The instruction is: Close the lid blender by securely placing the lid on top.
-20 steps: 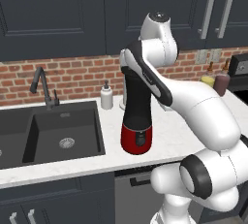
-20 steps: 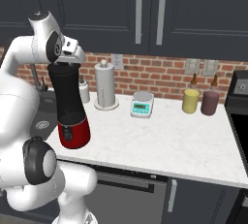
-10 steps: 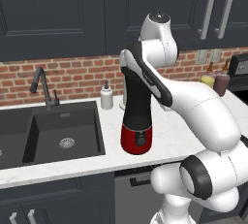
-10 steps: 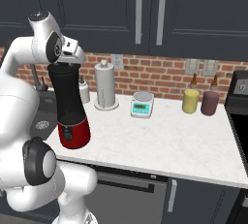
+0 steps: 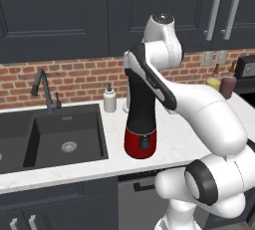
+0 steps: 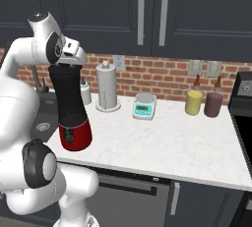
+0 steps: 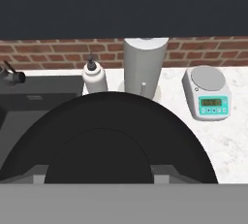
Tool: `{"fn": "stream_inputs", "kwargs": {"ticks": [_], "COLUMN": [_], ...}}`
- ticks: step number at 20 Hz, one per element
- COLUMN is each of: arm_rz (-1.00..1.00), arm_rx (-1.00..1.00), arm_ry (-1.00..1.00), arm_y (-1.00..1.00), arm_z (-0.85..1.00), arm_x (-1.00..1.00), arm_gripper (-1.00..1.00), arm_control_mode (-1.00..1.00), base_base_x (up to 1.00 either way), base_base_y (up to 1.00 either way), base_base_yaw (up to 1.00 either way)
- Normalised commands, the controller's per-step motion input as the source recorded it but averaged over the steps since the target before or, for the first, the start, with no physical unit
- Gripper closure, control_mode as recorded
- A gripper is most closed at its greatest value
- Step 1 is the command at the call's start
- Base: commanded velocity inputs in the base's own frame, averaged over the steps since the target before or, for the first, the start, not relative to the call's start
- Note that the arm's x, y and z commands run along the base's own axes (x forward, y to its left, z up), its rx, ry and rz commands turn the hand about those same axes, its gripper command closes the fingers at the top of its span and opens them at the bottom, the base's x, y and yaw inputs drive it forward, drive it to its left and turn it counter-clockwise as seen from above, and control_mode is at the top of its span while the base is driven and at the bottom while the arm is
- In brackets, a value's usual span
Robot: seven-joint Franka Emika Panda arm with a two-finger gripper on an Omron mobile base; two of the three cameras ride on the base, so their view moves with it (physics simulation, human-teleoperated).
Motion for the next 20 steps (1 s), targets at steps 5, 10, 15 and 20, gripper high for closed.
{"fn": "stream_inputs", "kwargs": {"ticks": [5,10,15,20], "arm_rz": [-0.08,-0.08,-0.05,-0.01], "arm_rx": [0.0,0.0,0.0,0.0], "arm_ry": [0.0,0.0,0.0,-0.01], "arm_y": [-0.47,-0.46,-0.32,-0.05], "arm_z": [-0.7,-0.65,-0.66,-0.64], "arm_x": [0.0,0.0,0.1,0.3], "arm_gripper": [1.0,1.0,1.0,1.0], "arm_control_mode": [-1.0,-1.0,-1.0,-1.0], "base_base_x": [0.0,0.0,0.0,0.0], "base_base_y": [0.0,0.0,0.0,0.0], "base_base_yaw": [0.0,0.0,0.0,0.0]}}
